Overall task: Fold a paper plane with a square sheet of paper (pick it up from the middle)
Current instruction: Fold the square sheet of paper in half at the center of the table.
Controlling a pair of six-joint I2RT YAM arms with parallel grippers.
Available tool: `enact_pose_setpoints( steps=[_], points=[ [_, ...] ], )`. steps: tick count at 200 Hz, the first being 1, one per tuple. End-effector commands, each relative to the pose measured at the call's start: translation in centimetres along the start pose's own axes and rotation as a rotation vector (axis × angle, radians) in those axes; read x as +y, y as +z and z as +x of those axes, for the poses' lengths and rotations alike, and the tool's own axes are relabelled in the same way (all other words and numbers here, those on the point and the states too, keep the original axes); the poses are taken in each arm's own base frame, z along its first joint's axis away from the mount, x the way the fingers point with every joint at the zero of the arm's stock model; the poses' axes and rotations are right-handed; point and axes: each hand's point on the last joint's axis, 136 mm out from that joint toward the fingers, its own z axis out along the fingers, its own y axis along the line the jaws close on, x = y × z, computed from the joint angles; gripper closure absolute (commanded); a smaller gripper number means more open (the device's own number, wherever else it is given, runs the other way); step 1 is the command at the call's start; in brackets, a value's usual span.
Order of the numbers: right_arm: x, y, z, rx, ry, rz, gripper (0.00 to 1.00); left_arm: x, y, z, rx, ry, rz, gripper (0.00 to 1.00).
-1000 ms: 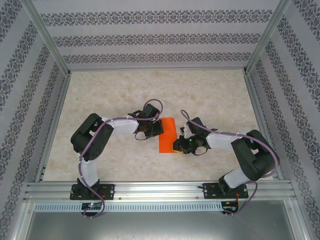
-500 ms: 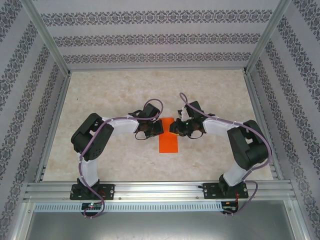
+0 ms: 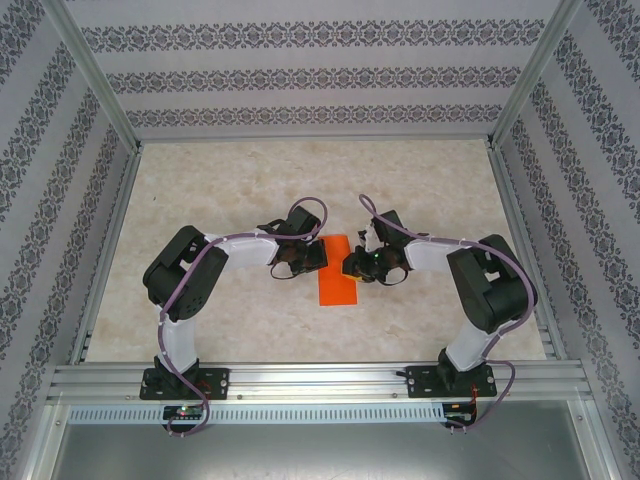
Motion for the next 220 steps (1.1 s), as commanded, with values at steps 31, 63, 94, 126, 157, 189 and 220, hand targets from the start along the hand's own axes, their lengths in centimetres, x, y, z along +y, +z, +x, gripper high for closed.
enact_pose_setpoints(
  steps=[31,63,94,126,157,189,220],
  points=[
    [1.8,-0.7,-3.4,-0.044,-0.045,-0.036,0.78,2.9,1.3,1.7,0.057,0.003,-0.113,1.0],
    [-0.7,0.8,-3.3,-0.018,-0.014,0.027,0.78,2.8,1.2,1.7,0.056,0.004,-0.112,1.0],
    [-2.1,1.6,-2.7,0.003,0.012,0.058,0.78,3.0,1.2,1.8,0.058,0.005,-0.114,1.0],
    [0.5,-0.3,-3.9,-0.045,-0.013,0.015,0.77,3.0,1.1,1.7,0.055,0.012,-0.125,1.0],
    [3.0,-1.8,-5.9,-0.087,-0.049,-0.038,0.77,3.1,1.1,1.7,0.056,0.014,-0.127,1.0],
    [1.5,-0.3,-6.6,-0.061,-0.016,-0.025,0.77,2.9,1.0,1.6,0.055,0.017,-0.124,1.0],
    [-1.1,1.2,-5.9,-0.033,0.027,0.023,0.78,2.8,0.9,1.6,0.054,0.019,-0.123,1.0]
  ],
)
